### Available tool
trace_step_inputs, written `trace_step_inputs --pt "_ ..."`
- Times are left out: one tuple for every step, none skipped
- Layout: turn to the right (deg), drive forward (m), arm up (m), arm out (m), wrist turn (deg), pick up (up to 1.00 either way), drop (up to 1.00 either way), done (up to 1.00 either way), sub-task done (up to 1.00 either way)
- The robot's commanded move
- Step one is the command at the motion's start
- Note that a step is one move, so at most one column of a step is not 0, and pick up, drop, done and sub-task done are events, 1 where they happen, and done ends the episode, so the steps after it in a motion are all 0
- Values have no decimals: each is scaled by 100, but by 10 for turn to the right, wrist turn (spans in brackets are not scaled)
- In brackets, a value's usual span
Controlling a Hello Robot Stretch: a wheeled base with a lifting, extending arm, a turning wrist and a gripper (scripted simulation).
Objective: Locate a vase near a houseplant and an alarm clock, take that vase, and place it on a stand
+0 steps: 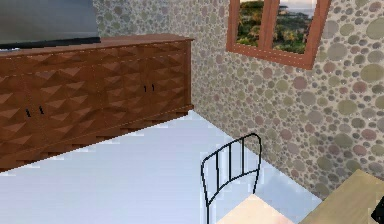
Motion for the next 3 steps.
trace_step_inputs --pt "0 0 0 0 -450 0 0 0 0" --pt "0 0 0 0 -120 0 0 0 0" --pt "0 0 0 -48 0 0 0 0 0"
